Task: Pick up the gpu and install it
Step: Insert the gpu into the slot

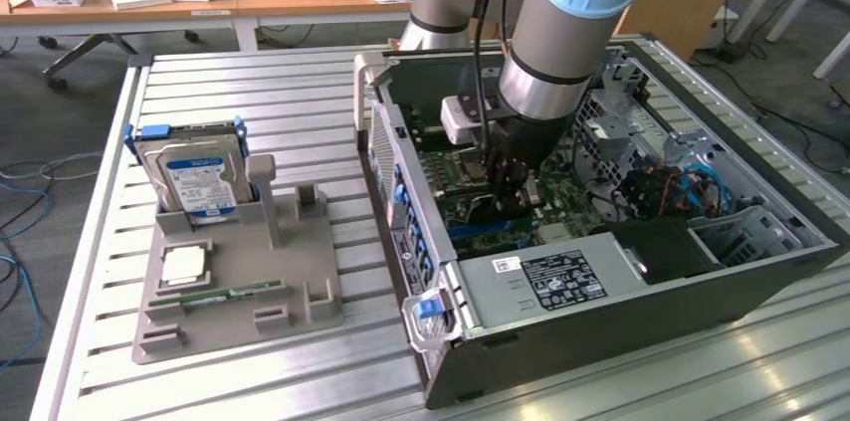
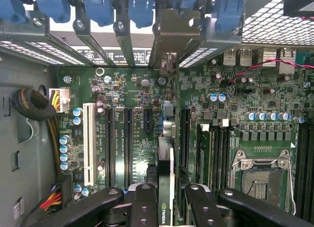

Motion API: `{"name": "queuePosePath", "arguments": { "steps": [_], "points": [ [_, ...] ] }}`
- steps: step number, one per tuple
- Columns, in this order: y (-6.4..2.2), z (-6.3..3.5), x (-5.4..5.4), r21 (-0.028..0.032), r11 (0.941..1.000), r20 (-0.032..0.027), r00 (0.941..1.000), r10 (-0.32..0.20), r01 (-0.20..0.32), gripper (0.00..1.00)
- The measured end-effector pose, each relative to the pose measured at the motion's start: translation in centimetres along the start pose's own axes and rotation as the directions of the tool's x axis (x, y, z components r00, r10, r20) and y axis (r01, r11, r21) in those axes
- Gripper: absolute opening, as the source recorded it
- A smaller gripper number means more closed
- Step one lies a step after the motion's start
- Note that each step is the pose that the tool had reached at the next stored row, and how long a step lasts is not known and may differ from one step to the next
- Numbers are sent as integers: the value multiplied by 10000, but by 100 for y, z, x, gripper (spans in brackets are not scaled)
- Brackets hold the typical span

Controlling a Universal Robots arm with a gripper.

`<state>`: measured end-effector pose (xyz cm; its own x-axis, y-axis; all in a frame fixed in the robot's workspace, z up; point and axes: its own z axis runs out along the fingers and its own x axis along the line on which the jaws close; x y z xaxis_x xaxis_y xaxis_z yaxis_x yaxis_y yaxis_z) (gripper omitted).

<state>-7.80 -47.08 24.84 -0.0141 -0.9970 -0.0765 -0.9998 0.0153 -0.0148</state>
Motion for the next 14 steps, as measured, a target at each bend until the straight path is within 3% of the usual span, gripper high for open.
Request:
{"name": "queuePosePath", "arguments": {
  "steps": [14],
  "points": [
    [-1, -26, 6, 20, 9997, -4, 9997, 257, -257, 26]
  ]
}}
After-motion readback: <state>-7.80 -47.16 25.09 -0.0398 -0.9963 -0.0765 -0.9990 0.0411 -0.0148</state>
